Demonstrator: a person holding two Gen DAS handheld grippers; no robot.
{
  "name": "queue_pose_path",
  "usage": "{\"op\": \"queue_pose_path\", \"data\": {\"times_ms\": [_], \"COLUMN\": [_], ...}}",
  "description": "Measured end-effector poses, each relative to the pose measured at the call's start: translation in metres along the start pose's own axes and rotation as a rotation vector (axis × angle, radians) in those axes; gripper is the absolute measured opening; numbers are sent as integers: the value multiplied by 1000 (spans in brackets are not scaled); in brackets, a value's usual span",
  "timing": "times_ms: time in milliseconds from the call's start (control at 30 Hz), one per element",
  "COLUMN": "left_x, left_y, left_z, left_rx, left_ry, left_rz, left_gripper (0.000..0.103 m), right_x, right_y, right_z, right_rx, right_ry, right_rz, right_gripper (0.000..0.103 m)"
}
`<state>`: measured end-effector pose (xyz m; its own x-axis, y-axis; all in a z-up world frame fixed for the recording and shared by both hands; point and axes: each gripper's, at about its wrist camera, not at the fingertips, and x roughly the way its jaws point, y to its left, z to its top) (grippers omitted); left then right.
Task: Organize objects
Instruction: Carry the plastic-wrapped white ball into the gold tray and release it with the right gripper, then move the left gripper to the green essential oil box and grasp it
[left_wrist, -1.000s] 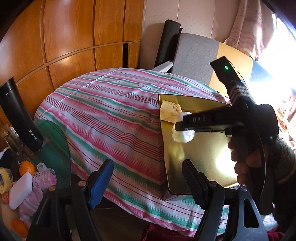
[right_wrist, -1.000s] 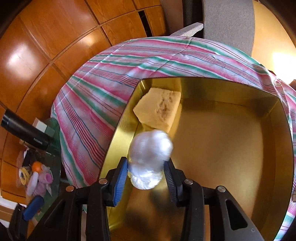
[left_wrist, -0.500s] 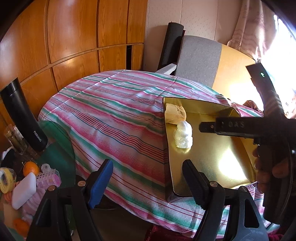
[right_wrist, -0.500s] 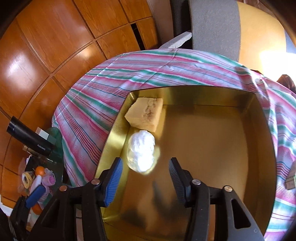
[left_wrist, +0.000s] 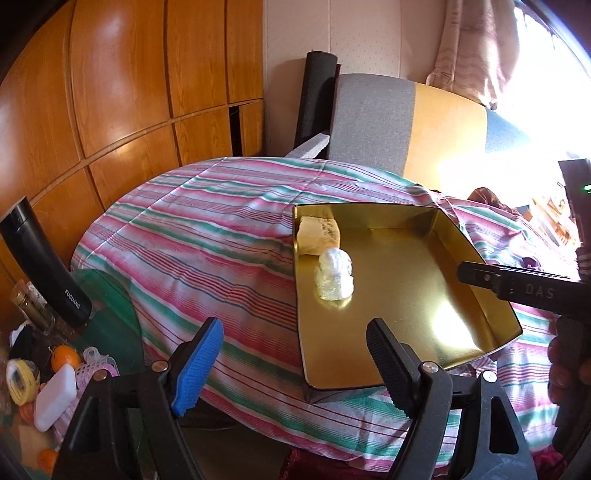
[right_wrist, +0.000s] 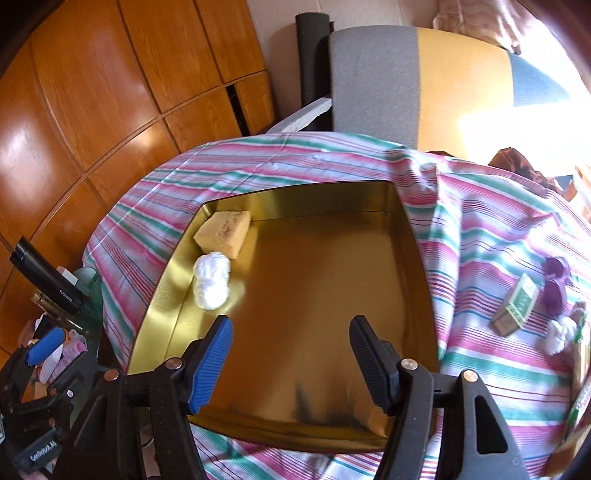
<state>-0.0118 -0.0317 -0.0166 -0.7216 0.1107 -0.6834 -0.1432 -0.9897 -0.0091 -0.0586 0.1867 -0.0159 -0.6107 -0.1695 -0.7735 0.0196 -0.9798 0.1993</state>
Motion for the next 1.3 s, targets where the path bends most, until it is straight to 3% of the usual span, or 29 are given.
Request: {"op": "queue_pose_path", "data": {"times_ms": [433,667,900,1100,1300], "left_x": [-8,-8,-5,9,37], "left_y": [-49,-87,-148,-207,-270], "left_z": [5,9,20,35,44], "left_rx": [127,214,330,426,515], "left_ry": [-13,-21,-22,9,67], "left_rz": [-49,-115,-229,-308,-370], "left_gripper": [82,82,82,82,82], "right_x": [-65,-115,-151,-163,-167], "right_y": [-92,-178,-282,-327,-340], "right_z": [-25,-47,-92,-121,-129], "right_rx": [130,267,509,735,819], "right_ry": [-93,-144,-191,-252,-274], "right_rz": [-126,-283,-454,-449,-384], "right_gripper": [71,71,72,72,72]}}
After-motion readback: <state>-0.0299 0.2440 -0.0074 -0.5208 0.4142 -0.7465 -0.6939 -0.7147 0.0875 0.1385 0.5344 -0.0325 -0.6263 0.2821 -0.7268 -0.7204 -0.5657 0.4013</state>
